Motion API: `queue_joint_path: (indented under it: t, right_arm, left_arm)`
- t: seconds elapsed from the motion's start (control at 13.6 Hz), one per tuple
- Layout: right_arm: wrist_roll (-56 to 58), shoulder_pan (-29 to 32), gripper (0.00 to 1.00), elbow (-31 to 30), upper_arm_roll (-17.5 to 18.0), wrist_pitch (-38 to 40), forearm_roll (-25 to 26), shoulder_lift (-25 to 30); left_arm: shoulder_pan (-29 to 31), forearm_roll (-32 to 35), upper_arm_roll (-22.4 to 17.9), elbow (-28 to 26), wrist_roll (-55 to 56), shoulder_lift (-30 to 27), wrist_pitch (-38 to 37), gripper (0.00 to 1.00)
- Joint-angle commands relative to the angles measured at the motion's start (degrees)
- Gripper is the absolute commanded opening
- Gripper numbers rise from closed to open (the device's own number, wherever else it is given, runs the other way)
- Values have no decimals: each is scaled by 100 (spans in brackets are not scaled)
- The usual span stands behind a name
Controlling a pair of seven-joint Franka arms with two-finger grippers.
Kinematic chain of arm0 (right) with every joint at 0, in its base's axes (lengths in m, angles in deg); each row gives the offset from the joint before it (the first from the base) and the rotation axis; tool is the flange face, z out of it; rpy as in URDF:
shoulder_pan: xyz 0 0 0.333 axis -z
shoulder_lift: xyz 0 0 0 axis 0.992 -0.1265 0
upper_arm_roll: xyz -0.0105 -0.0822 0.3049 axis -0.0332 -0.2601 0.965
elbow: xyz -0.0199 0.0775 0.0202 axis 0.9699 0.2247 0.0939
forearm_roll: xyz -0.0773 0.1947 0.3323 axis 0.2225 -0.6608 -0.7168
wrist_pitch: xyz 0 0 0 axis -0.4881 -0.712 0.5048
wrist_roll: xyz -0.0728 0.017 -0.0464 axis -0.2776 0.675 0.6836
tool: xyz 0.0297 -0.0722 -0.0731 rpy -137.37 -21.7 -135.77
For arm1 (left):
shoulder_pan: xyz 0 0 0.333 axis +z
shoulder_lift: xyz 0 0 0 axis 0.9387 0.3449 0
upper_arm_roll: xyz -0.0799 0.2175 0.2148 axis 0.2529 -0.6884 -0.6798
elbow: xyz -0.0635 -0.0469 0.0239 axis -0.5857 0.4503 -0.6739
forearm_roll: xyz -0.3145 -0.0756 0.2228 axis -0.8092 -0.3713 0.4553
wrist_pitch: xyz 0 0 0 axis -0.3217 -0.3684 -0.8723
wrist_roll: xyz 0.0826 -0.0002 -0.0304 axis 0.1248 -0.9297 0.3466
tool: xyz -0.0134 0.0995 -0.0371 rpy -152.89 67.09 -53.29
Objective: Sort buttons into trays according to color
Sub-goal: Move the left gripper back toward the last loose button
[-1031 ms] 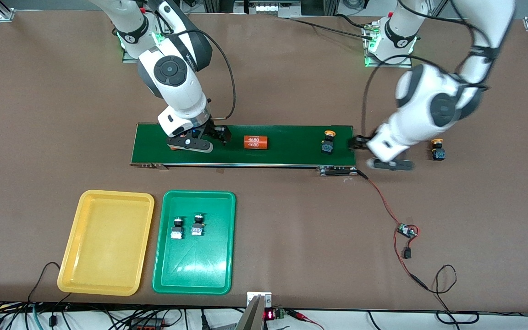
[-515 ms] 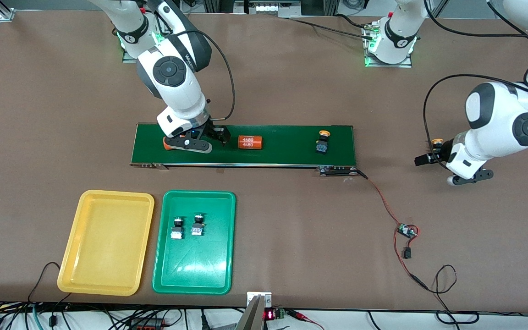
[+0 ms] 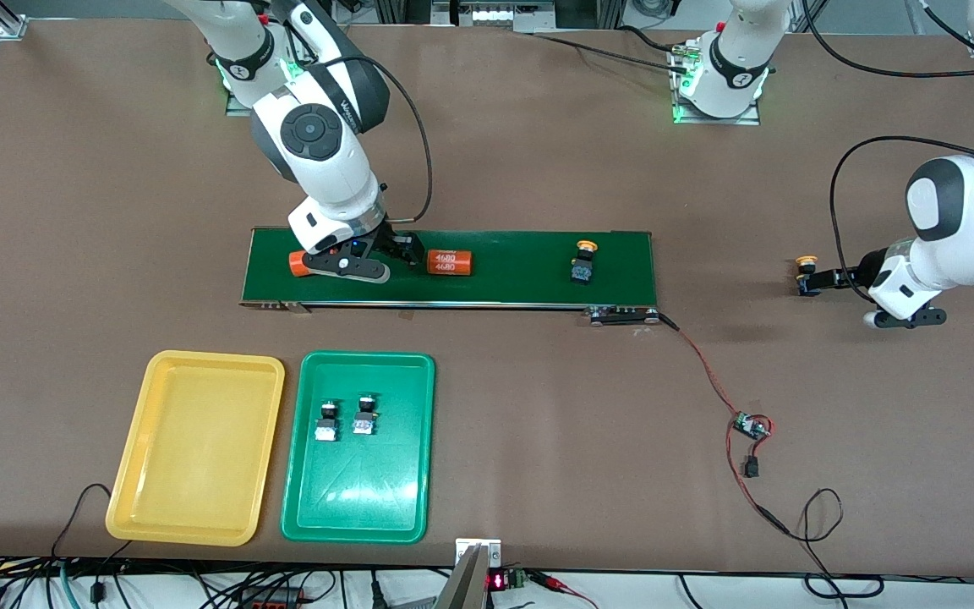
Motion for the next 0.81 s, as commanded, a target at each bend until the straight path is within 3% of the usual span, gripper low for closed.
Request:
queue_joint_path:
  t: [0.0, 0.74]
  right_arm:
    - [-86, 26, 100, 54, 29, 53, 114, 19]
    - [-86, 26, 100, 54, 29, 53, 114, 19]
  left_arm:
    - [44, 353, 57, -468, -78, -12, 530, 100]
    - [159, 783, 39, -487, -464, 392, 996, 100]
